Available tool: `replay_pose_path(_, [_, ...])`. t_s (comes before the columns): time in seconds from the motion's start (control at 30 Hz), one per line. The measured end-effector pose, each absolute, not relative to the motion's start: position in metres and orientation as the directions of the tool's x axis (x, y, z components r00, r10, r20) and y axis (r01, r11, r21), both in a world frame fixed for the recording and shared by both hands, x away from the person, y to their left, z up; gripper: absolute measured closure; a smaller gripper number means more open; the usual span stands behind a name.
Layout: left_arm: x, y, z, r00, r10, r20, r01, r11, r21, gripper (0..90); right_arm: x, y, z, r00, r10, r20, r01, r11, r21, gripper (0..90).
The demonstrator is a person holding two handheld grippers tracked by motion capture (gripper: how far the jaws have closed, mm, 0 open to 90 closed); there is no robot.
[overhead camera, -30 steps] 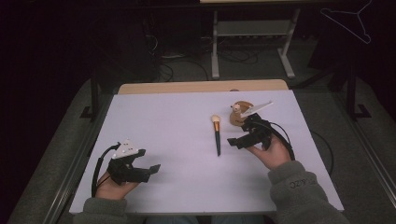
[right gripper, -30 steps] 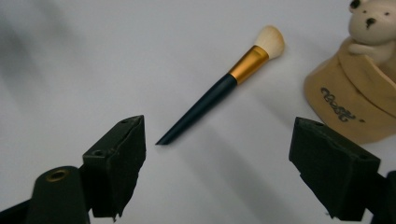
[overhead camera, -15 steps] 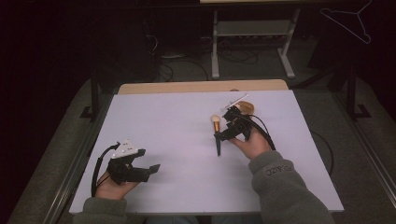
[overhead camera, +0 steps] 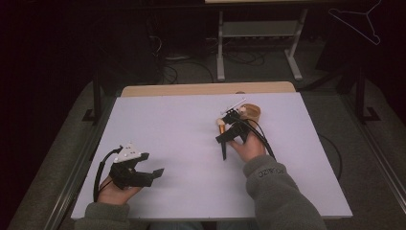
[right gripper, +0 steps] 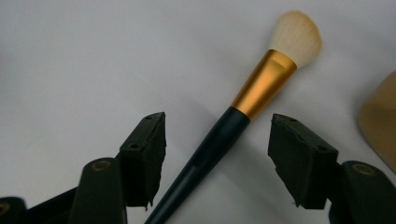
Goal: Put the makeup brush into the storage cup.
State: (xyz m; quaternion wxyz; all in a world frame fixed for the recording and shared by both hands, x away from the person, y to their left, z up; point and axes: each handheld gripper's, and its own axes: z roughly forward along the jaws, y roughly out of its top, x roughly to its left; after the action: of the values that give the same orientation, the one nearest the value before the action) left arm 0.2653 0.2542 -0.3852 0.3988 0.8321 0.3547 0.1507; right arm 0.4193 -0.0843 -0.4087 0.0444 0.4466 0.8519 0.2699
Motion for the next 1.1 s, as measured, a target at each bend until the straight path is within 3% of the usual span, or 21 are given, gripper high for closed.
replay_pose_path(0.73, [0.266, 0.254, -0.386, 0.707, 0.706, -0.033, 0.471, -0.437, 0.766, 20.3, 0.423, -0.073, -0.426, -0.525, 0.839, 0.142, 0.795, 0.425, 0.432, 59.6])
replay_pose_path(0.93, [0.266, 0.254, -0.386, 0.707, 0.706, -0.032, 0.471, -0.437, 0.766, 20.3, 0.418, -0.068, -0.427, -0.530, 0.846, 0.059, 0.772, 0.453, 0.445, 67.5])
replay_pose_path(1.1, [0.266, 0.253, -0.387, 0.705, 0.708, -0.035, 0.473, -0.433, 0.768, 20.3, 0.415, -0.067, -0.428, -0.528, 0.848, 0.049, 0.769, 0.454, 0.450, 72.9])
